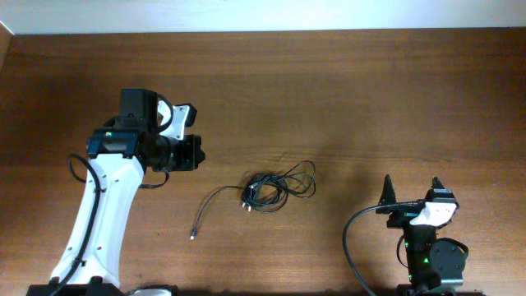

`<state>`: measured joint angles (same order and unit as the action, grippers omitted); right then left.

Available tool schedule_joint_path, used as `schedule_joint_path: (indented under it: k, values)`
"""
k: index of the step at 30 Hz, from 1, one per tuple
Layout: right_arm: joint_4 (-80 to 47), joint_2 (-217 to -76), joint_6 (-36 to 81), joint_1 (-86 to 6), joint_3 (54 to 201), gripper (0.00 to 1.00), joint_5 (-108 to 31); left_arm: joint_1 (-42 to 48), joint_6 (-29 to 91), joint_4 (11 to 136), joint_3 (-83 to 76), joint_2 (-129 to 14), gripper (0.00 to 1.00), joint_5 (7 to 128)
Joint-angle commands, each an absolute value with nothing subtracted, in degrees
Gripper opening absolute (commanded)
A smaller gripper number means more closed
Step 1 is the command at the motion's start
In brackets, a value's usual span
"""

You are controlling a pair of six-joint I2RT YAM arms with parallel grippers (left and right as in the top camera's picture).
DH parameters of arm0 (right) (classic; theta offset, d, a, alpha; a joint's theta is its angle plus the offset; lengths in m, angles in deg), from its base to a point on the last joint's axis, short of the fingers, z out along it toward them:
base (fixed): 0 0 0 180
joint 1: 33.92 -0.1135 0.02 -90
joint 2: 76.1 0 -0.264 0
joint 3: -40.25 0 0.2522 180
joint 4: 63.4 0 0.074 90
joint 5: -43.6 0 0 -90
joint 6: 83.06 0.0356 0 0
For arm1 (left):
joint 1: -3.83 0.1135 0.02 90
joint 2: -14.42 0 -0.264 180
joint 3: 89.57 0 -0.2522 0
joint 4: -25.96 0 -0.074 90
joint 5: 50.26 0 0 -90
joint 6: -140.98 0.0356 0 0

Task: Untangle cables
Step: 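Raise the left gripper and move it toward the black cable bundle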

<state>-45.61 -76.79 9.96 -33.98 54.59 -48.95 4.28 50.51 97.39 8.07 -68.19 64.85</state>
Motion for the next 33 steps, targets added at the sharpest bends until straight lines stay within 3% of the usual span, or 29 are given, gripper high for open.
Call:
schedule_joint_path:
  k: [1,5,8,13,20,23,33]
  values:
    - [-45.2,-76.6,10.4,-34.3,54.3,0.99,-49.2,4.4,50.0,97.2,7.0,-68.4,0.01,62.0]
    - [-45.2,-76.6,10.4,-34.3,54.3,0.98,-49.2,4.4,45.2,97.0,7.0,-68.4,0.02,54.5]
    - [-45.2,-76.6,10.4,-34.3,54.3,0.98,-49.2,4.4,44.7,96.1,7.0,-68.4,0.09,53.4]
    - [-45.2,-76.6,10.4,-34.3,54.3,0.98,-49.2,4.4,44.5,94.9,7.1,-68.5,0.49,53.4]
    - [-45.2,-76.6,10.4,-34.3,54.3,0.98,-49.2,4.4,44.6,94.5,7.2,-68.5,0.71,53.4]
    - [-45.2,-76.6,10.4,-34.3,54.3,0.99,-49.2,4.4,44.6,94.4,7.2,-68.5,0.99,53.4]
    - [-45.2,-76.6,10.4,-34.3,54.3,0.98,-49.2,4.4,44.6,94.5,7.3,-68.5,0.99,53.5]
